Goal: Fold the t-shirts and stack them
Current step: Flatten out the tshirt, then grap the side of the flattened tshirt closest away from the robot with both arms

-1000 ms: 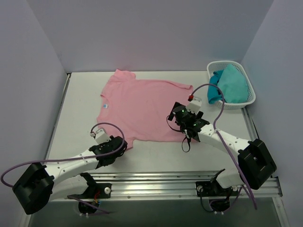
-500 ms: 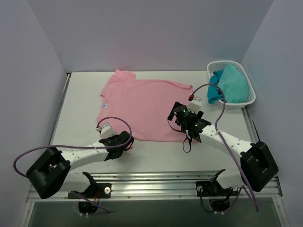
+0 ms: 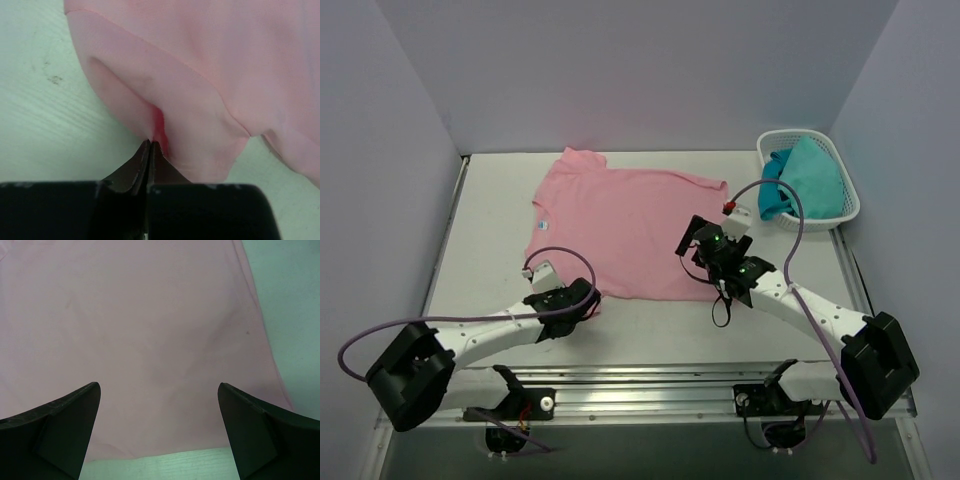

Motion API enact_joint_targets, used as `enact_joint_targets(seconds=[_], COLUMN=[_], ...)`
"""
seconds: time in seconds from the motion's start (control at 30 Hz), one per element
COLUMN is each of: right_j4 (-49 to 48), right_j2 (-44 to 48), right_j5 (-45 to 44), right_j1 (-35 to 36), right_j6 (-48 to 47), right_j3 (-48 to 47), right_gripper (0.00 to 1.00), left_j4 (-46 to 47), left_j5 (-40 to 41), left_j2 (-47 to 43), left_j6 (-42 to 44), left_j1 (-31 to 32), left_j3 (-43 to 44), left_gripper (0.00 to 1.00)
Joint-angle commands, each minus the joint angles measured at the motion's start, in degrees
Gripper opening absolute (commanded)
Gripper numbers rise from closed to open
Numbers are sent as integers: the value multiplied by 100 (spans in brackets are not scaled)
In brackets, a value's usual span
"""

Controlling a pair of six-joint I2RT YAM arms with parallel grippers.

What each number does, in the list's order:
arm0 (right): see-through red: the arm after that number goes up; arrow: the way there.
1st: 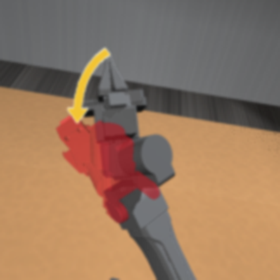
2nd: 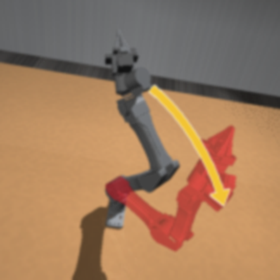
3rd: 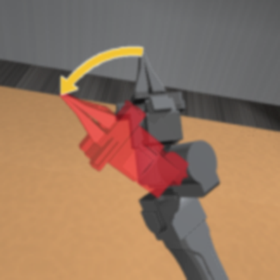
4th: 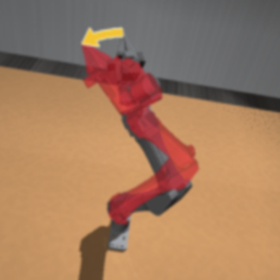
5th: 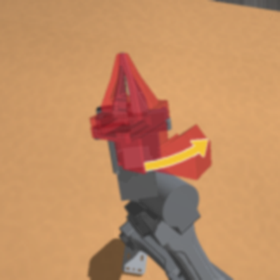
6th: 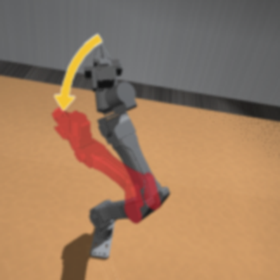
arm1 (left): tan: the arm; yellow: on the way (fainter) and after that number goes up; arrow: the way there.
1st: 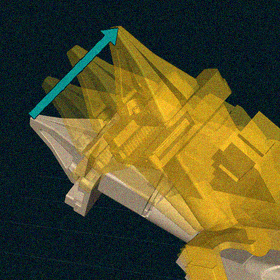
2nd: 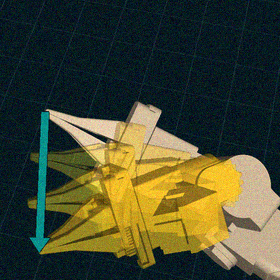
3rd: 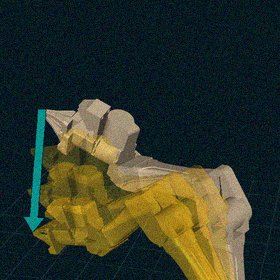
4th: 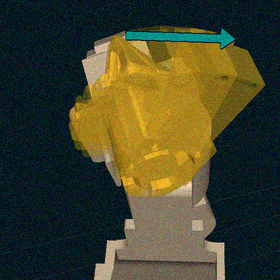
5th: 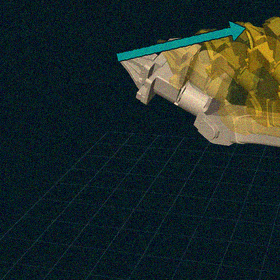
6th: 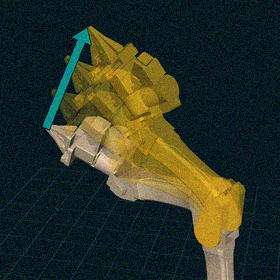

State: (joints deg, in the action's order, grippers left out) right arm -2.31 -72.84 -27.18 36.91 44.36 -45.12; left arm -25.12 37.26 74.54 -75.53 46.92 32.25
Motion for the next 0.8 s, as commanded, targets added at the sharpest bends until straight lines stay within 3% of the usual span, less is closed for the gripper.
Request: enact_joint_targets(seconds=[0.0,0.17,0.33,0.4,0.43,0.47,0.5,0.57,0.6,0.77], right_j4=[11,-7,37,90,142,169,204,458,651,1310], right_j2=[191,217,279,340,367,402,489,577,700,1210], right_j5=[81,81,81,81,55,37,20,-41,-59,-349], right_j1=[80,159,212,238,238,247,247,256,256,256], right_j6=[20,47,55,38,38,38,38,29,29,117], right_j3=[109,127,118,118,118,127,135,135,127,170], right_gripper=[100,100,100,100,100,100,100,100,100,100], left_j4=[-1256,-2521,-2874,-2980,-3059,-3060,-3069,-3199,-3218,-3534], left_j5=[-87,-87,-350,-403,-403,-421,-430,-412,-403,-149], left_j2=[-755,-2003,-2873,-3041,-3155,-3200,-3244,-3349,-3385,-3525], left_j6=[134,144,-66,-93,-155,-164,-164,-199,-173,-129], left_j1=[81,107,134,142,142,142,142,151,151,160], left_j3=[159,168,-17,-35,-43,-52,-43,61,106,387], left_gripper=[2,2,5,17,27,40,70,89,96,94])
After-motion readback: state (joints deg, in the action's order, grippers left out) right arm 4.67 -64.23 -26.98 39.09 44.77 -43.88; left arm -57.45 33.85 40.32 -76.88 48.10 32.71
